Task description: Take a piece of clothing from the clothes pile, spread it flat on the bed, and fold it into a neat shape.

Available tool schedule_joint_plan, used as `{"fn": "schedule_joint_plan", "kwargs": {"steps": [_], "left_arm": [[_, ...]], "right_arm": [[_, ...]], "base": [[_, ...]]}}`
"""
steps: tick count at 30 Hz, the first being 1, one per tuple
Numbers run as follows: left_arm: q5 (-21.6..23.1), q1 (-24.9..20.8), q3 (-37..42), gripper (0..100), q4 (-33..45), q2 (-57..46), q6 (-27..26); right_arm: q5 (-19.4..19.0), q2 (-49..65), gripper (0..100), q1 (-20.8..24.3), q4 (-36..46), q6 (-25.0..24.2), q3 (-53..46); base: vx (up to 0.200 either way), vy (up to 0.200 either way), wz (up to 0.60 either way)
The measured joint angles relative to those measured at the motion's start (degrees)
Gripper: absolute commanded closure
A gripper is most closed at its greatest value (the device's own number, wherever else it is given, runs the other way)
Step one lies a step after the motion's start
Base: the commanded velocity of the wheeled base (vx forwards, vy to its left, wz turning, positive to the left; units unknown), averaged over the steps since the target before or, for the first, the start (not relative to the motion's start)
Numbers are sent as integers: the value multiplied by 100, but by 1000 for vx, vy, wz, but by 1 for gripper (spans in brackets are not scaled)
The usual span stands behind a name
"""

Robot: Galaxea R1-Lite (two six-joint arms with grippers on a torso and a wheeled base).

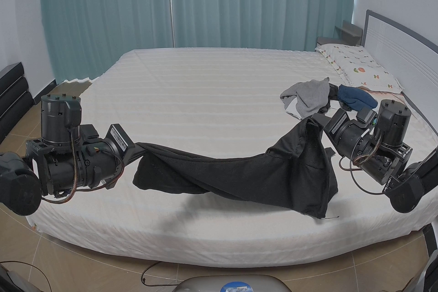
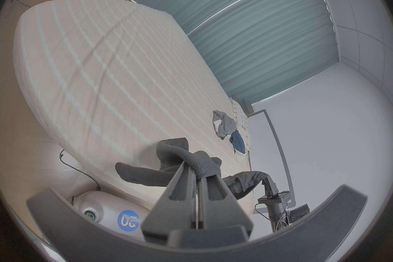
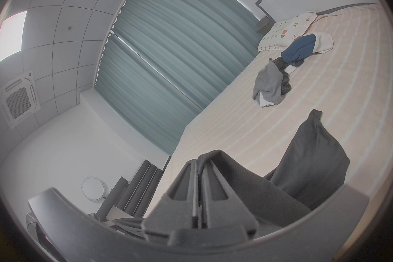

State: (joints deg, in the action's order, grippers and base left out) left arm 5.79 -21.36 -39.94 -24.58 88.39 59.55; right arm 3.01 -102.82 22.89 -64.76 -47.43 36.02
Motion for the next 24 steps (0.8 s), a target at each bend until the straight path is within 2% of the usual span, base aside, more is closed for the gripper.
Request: {"fn": "schedule_joint_plan", "kwargs": {"steps": [13, 24], "left_arm": [[6, 15, 364, 100, 173, -397, -7], [12, -132, 684, 100, 239, -612, 0]], "right_arm": [[57, 351, 100, -29, 218, 52, -240], [68, 1164, 100, 1, 519, 66, -1075]], "base": [[0, 15, 0], [-200, 0, 0]]}}
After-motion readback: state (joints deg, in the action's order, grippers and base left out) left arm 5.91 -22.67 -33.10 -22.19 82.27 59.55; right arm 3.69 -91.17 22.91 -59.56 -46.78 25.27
